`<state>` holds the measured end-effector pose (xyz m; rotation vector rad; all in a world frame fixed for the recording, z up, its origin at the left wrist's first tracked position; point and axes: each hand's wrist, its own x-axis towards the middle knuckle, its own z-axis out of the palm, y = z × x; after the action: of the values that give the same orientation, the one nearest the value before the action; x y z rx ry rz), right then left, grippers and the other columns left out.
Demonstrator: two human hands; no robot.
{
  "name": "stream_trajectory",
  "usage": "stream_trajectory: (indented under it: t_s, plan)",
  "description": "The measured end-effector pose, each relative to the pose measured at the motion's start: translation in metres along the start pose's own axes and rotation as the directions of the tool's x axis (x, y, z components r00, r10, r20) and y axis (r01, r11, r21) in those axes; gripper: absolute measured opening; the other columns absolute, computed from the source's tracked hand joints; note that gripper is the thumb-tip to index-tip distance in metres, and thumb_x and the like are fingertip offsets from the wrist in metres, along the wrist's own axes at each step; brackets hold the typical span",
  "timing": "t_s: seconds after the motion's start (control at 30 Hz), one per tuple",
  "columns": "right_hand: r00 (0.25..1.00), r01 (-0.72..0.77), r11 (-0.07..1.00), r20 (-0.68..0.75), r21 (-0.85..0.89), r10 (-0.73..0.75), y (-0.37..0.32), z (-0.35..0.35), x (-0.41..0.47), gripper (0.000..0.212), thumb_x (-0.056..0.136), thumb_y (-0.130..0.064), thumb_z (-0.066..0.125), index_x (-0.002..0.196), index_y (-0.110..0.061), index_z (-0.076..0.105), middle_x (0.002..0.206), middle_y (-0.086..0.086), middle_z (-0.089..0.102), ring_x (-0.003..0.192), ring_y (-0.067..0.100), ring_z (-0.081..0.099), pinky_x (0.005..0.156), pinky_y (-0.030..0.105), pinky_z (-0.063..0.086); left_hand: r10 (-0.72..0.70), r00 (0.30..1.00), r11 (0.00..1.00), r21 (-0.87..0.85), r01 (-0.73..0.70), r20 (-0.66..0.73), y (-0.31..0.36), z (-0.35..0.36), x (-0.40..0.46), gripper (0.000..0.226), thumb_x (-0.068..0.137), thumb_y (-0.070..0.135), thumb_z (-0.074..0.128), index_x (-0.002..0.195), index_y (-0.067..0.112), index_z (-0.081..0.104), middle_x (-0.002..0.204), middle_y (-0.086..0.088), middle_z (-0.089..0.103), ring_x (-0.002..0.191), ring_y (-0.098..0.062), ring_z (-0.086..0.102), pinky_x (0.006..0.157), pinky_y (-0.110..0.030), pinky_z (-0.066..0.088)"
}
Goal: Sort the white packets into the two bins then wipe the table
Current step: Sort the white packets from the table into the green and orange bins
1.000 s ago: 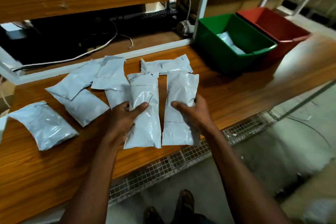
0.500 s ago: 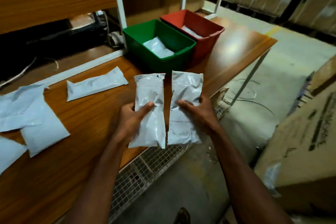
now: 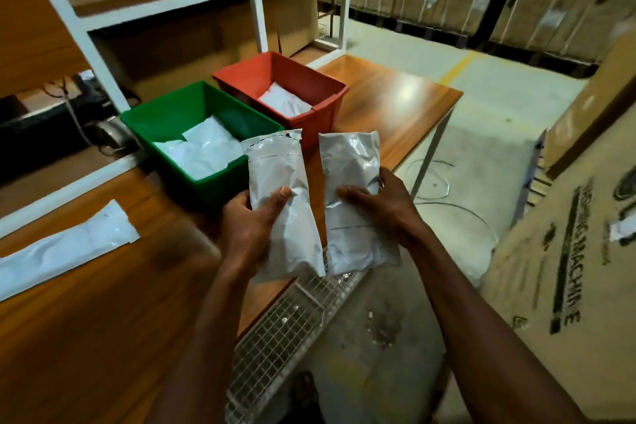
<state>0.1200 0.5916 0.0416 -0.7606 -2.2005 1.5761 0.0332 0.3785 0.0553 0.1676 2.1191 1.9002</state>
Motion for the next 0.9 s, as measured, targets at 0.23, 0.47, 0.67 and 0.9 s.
stream_trajectory:
  t_s: [0.23,0.47,0.67,0.9]
  plan:
    - [0.998,0.056,0.996,0.022,-0.070,-0.054,-0.014,-0.031,0.142,0.073,0.059,-0.058,0.091,0.119,-0.033,0.057,0.107,-0.012,0.070,0.095,0.009,0.071,0.079,0.035,0.062,0.092,0.983,0.996,0.023,-0.090,-0.161,0.027,0.065,0.113,0.051,0.070,0.051,0.082,0.104,0.013,0.072,0.094,0.006,0.075,0.080,-0.005,0.070,0.069,-0.028,0.058]
    - [0.979,0.177,0.982,0.111,-0.064,-0.169,-0.050,-0.048,0.269,0.083,0.064,-0.051,0.092,0.130,-0.037,0.044,0.113,-0.020,0.063,0.100,-0.002,0.064,0.079,0.020,0.055,0.147,0.942,0.986,0.116,-0.117,-0.301,0.067,0.116,0.211,0.039,0.078,0.048,0.077,0.101,0.017,0.071,0.089,0.006,0.072,0.078,-0.008,0.067,0.065,-0.022,0.047]
    - [0.939,0.227,0.973,0.271,-0.025,-0.212,-0.066,-0.032,0.376,0.100,0.059,-0.056,0.092,0.142,-0.038,0.039,0.128,-0.013,0.063,0.110,0.009,0.065,0.088,0.037,0.059,0.111,0.895,0.987,0.152,-0.049,-0.431,0.080,0.128,0.286,0.058,0.072,0.062,0.071,0.111,0.020,0.069,0.100,0.006,0.074,0.091,-0.017,0.071,0.084,-0.038,0.057]
    - [0.845,0.307,0.951,0.471,-0.045,-0.251,-0.074,0.021,0.470,0.090,0.054,-0.066,0.089,0.129,-0.041,0.047,0.112,-0.014,0.070,0.100,0.009,0.069,0.083,0.043,0.061,0.120,0.794,0.965,0.259,0.049,-0.596,0.100,0.145,0.338,0.077,0.090,0.036,0.067,0.154,0.032,0.025,0.151,0.002,0.044,0.135,-0.021,0.046,0.101,-0.023,0.033]
